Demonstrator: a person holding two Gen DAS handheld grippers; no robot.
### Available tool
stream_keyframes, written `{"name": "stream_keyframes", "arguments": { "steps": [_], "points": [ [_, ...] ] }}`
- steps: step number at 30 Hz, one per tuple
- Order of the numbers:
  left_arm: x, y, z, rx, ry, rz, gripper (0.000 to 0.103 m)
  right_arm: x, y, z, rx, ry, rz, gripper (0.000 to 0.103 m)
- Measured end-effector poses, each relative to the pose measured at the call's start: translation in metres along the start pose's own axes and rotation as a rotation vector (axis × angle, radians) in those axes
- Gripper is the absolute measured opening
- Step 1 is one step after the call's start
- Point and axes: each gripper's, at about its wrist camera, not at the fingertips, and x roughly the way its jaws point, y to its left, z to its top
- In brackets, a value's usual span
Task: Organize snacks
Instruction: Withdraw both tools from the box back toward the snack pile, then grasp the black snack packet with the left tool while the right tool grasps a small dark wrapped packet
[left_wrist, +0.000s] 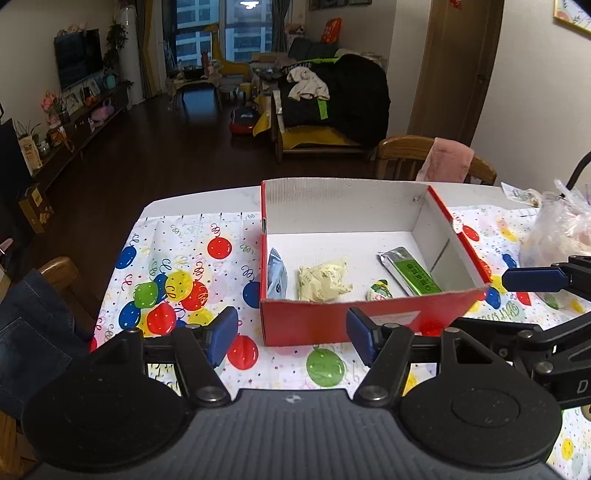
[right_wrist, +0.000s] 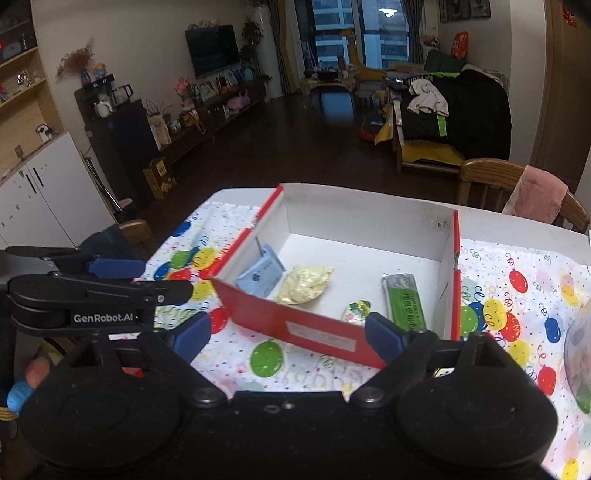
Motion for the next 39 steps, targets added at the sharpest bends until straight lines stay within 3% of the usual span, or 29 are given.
{"name": "stream_keyframes", "arguments": {
  "steps": [11,24,30,39],
  "points": [
    [-0.04,0.011,-0.037,0.021,-0.041,-0.035,0.071,-0.026,0.031,-0.038,0.001,-0.028,0.018,0.098],
    [-0.061,0.035,-0.083,-0.023,-0.053,-0.045,0.084,-0.034,0.054,-0.082,-0.007,-0.037,0.0,0.103],
    [-0.058,0.05,-0.109,-0.059,-0.021,-0.046,0.084,-0.031,0.057,-0.103,-0.013,-0.027,0.008,0.103],
    [-0.041,0.048,-0.154,-0.01,0.054,-0.053,0.084,-0.01,0.057,-0.141,-0.034,0.065,0.006,0.103]
  ]
}}
